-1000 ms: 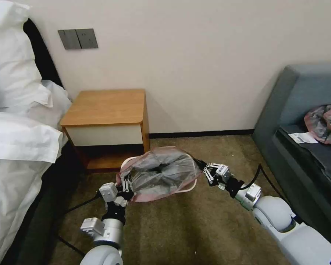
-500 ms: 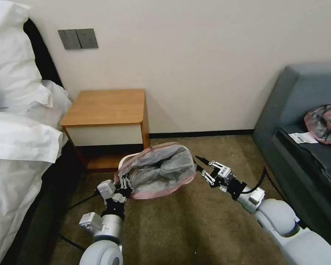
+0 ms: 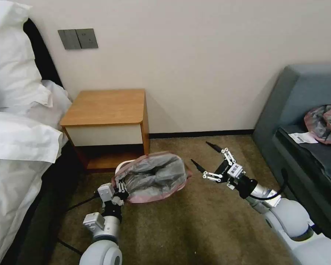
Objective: Pick up the garbage bag from the table and place it over the trash can.
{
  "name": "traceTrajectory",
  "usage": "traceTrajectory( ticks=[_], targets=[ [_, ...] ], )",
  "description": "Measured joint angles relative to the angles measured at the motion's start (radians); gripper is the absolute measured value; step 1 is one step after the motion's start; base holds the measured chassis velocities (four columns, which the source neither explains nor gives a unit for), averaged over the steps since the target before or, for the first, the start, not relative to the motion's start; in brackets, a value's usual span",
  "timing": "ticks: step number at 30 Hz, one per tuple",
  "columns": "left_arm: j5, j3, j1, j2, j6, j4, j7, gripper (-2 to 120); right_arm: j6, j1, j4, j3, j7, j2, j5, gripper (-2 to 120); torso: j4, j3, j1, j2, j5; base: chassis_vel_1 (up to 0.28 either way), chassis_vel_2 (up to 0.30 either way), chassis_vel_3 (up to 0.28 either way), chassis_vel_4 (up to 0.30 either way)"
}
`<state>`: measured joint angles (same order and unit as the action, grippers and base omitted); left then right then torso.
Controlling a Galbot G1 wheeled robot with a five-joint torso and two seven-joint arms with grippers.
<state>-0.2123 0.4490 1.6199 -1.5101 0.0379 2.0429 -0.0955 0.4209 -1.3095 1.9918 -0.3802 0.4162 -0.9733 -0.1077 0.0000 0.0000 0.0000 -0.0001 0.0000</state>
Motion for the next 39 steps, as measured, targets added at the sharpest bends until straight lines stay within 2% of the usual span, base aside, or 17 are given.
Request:
traceTrajectory(
  ticks=[1, 2, 5, 10, 19, 24, 35, 39],
  targets=[
    [0.033, -0.003, -0.002, 0.001, 0.015, -0.005, 0.012, 9, -0.001, 0.021, 0.002, 0.041, -0.026, 0.008, 0.015, 99, 0.0, 0.0, 0.0, 0.0, -0.0001, 0.0, 0.0, 0.0, 0.0],
    [0.033, -0.003, -0.002, 0.001, 0.015, -0.005, 0.012, 9, -0.001, 0.021, 0.002, 0.041, -0.026, 0.008, 0.015, 99, 0.0, 0.0, 0.0, 0.0, -0.0001, 0.0, 0.0, 0.0, 0.0],
    [0.111, -0.009, -0.003, 0.005, 0.053, -0.021, 0.036, 9, -0.015, 0.112, -0.018, 0.163, -0.079, 0.028, 0.073, 100, 0.0001, 0.0, 0.0, 0.0, -0.0001, 0.0, 0.0, 0.0, 0.0],
    [0.161, -0.011, 0.003, 0.006, 0.073, -0.028, 0.041, 9, -0.032, 0.217, -0.06, 0.252, -0.112, 0.035, 0.17, 100, 0.0002, 0.0, 0.0, 0.0, 0.0, 0.0, 0.0, 0.0, 0.0],
    [0.224, -0.017, 0.005, -0.011, 0.088, -0.035, 0.044, 9, -0.086, 0.357, -0.156, 0.431, -0.103, 0.042, 0.216, 100, 0.0, 0.0, 0.0, 0.0, 0.0001, 0.0, 0.0, 0.0, 0.0],
    [0.241, -0.021, 0.003, -0.019, 0.092, -0.04, 0.044, 9, -0.091, 0.397, -0.195, 0.473, -0.098, 0.036, 0.224, 100, 0.0, 0.0, 0.0, 0.0, 0.0, 0.0, 0.0, 0.0, 0.0],
    [0.265, -0.028, 0.007, -0.026, 0.105, -0.05, 0.047, 9, -0.093, 0.433, -0.233, 0.493, -0.094, 0.027, 0.228, 99, 0.0, 0.0, 0.0, 0.0, 0.0, 0.0, 0.0, 0.0, 0.0],
    [0.268, -0.03, 0.007, -0.028, 0.106, -0.053, 0.048, 8, -0.092, 0.431, -0.234, 0.494, -0.092, 0.026, 0.229, 82, 0.0, 0.0, 0.0, 0.0, 0.0, 0.0, 0.0, 0.0, 0.0]
  ],
)
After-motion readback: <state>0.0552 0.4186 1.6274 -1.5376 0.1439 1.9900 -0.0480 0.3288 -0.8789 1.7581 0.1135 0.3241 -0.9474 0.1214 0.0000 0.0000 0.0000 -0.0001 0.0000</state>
